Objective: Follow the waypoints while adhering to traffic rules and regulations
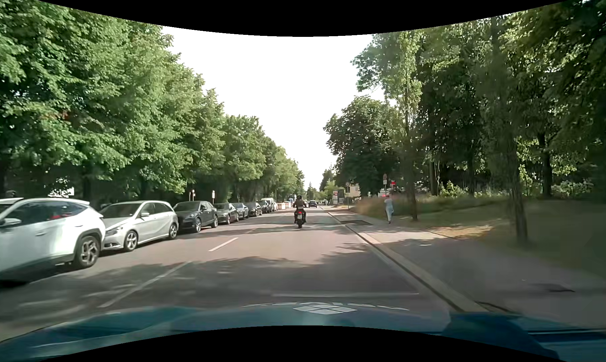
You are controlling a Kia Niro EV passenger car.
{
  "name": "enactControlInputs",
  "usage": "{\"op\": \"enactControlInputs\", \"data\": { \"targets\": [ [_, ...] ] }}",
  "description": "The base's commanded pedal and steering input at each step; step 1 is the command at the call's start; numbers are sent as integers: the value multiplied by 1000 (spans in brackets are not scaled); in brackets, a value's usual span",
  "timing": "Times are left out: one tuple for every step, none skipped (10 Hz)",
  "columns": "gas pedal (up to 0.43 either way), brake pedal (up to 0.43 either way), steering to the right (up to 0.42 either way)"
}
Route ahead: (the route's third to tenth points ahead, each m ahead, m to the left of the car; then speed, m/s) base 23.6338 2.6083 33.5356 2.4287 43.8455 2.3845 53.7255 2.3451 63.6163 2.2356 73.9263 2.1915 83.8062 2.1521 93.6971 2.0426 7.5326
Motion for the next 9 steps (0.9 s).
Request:
{"op": "enactControlInputs", "data": {
  "targets": [
    [0,0,0],
    [8,0,0],
    [20,0,0],
    [20,0,0],
    [20,0,0],
    [20,0,0],
    [20,0,0],
    [20,0,0],
    [20,0,-1]
  ]
}}
